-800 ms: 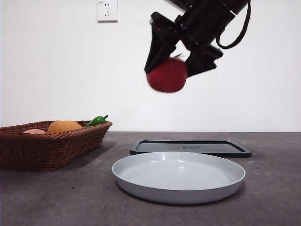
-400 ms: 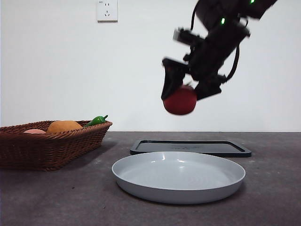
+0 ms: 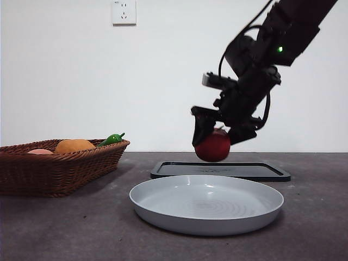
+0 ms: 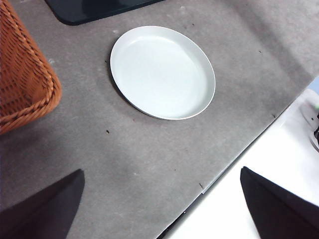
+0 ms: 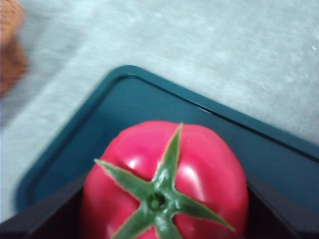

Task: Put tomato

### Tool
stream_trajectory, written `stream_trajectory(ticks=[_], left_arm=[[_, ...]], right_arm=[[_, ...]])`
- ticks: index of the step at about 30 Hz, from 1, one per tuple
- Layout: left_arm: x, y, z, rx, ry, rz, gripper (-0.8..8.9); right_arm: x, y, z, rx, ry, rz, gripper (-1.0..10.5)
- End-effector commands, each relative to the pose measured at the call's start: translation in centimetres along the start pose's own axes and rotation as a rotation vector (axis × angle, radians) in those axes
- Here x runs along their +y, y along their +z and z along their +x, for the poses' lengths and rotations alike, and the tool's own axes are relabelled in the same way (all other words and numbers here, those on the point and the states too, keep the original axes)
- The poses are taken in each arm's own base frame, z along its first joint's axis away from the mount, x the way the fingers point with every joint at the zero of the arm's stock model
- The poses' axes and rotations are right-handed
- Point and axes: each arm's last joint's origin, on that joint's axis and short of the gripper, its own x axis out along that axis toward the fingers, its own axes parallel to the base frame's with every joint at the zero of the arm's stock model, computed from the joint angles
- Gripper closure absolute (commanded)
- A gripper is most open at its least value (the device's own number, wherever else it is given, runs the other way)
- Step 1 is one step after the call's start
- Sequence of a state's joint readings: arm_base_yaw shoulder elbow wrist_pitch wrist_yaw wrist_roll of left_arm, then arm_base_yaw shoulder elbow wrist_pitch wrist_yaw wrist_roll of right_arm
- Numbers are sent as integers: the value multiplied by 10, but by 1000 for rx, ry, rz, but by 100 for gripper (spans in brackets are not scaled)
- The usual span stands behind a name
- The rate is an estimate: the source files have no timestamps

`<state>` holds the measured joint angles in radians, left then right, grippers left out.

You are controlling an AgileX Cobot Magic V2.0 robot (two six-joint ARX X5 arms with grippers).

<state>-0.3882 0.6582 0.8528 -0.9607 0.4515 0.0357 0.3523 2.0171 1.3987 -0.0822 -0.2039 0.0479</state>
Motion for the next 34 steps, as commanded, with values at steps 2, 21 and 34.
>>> stream_trajectory(ticks=[2,21,34], left_arm=[[-2,5,-3,-20,-8,20,319],[-2,5,-3,-20,-8,20,319],[-2,4,-3,-18,-8,19,319]], right_arm=[[-6,0,10,-4,-12,-7,742],[-6,-12,22,50,1,1,544],[-1,5,3,16,2,9,447]])
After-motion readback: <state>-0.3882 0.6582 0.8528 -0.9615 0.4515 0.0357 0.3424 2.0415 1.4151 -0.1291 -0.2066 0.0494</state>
